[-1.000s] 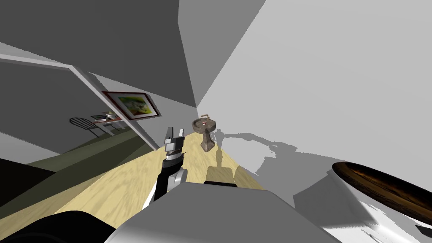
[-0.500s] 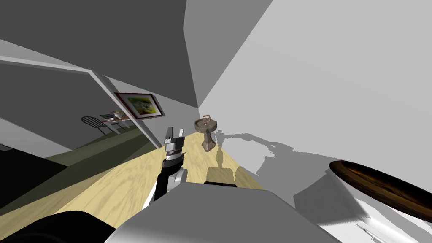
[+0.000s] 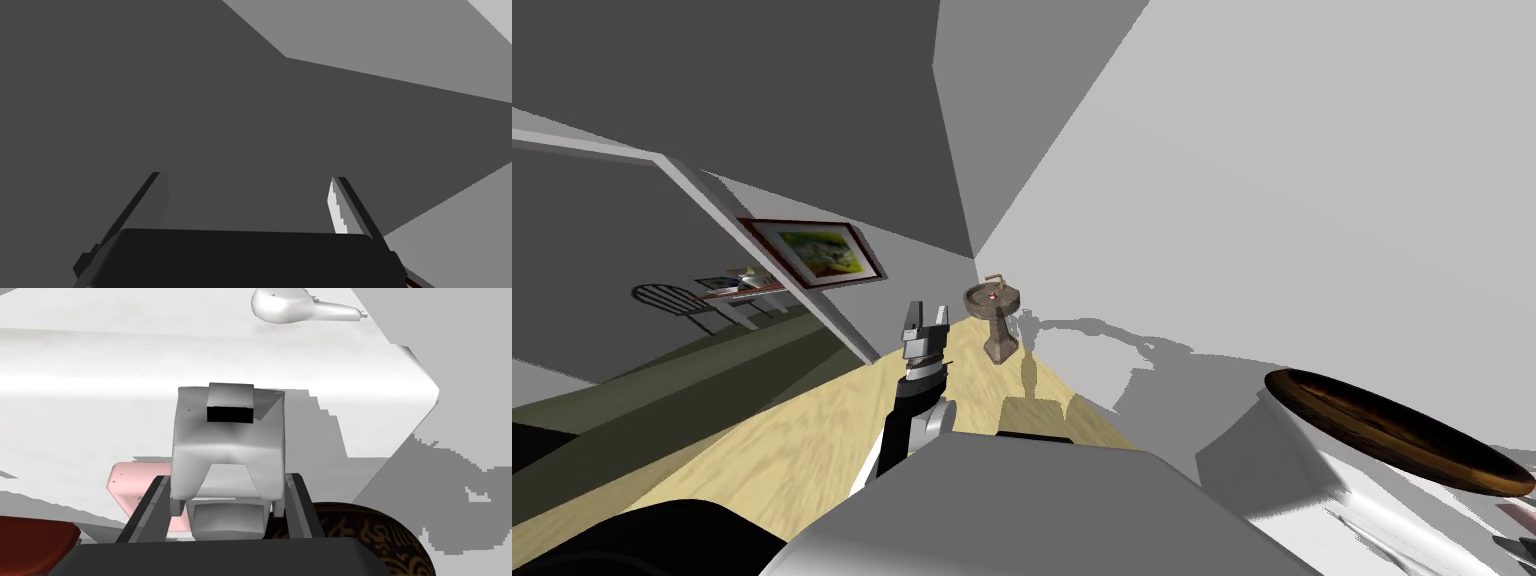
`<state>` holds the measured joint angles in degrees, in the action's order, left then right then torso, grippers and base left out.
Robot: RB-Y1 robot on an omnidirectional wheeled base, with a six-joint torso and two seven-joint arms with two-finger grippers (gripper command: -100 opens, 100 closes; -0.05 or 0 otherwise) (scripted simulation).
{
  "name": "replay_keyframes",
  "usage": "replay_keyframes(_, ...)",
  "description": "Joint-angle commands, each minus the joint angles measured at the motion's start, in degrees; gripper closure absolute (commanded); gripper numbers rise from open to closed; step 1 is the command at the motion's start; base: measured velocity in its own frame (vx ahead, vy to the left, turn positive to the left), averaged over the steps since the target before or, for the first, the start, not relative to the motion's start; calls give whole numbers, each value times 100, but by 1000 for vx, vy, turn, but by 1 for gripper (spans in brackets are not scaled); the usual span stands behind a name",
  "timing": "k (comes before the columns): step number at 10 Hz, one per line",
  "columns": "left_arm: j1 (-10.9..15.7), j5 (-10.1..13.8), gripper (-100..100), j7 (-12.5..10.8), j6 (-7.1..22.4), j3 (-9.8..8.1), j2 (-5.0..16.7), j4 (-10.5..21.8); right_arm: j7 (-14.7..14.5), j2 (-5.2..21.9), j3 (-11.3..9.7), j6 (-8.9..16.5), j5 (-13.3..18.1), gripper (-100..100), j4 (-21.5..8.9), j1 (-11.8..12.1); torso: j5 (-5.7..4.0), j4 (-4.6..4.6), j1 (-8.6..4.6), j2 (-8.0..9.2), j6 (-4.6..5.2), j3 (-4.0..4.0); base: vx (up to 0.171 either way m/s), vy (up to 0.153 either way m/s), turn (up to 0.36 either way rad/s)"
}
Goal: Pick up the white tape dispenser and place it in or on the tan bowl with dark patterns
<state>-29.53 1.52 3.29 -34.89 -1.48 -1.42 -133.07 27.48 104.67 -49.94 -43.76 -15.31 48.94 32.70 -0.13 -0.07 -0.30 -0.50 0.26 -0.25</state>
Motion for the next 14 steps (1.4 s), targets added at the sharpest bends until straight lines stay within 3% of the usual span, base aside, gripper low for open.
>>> replay_keyframes(1,0,0,0,0,0,0,0,0,61,-51,13,-69,273,100,-90,-118,0,0,0,0,0,0,79,1,-76)
replay_keyframes(2,1,0,0,0,0,1,0,0,41,-164,79,-280,448,100,-288,-360,2,1,3,6,-15,2,116,-16,-349)
replay_keyframes(3,-1,0,0,0,0,0,0,0,41,-164,79,-280,687,100,-288,-526,4,1,0,2,6,2,135,-7,-255)
replay_keyframes(4,1,0,0,0,0,0,0,0,41,-164,79,-280,781,100,-288,-526,2,-1,3,-3,-12,-2,69,4,7)
replay_keyframes(5,2,0,0,0,0,1,0,0,20,-277,146,-491,1017,100,-487,-791,4,1,6,4,-28,1,115,-12,-280)
replay_keyframes(7,1,0,0,0,0,0,0,0,20,-277,146,-491,1289,100,-487,-933,6,0,7,-4,-16,-2,96,8,-148)
replay_keyframes(10,1,0,0,0,0,0,0,0,-22,-504,279,-913,1935,100,-884,-1586,12,1,13,3,-16,2,133,11,-340)
replay_keyframes(11,-1,0,0,0,0,0,0,0,-22,-504,279,-913,2061,100,-884,-1720,16,-1,18,-8,1,-4,143,33,-220)
replay_keyframes(13,2,0,0,0,0,1,0,0,-22,-504,279,-913,2305,100,-884,-1749,16,0,18,4,-33,0,30,4,52)
replay_keyframes(14,3,0,0,0,1,1,0,0,-43,-617,345,-1124,2502,100,-1082,-2010,17,2,13,21,-29,10,102,15,-312)
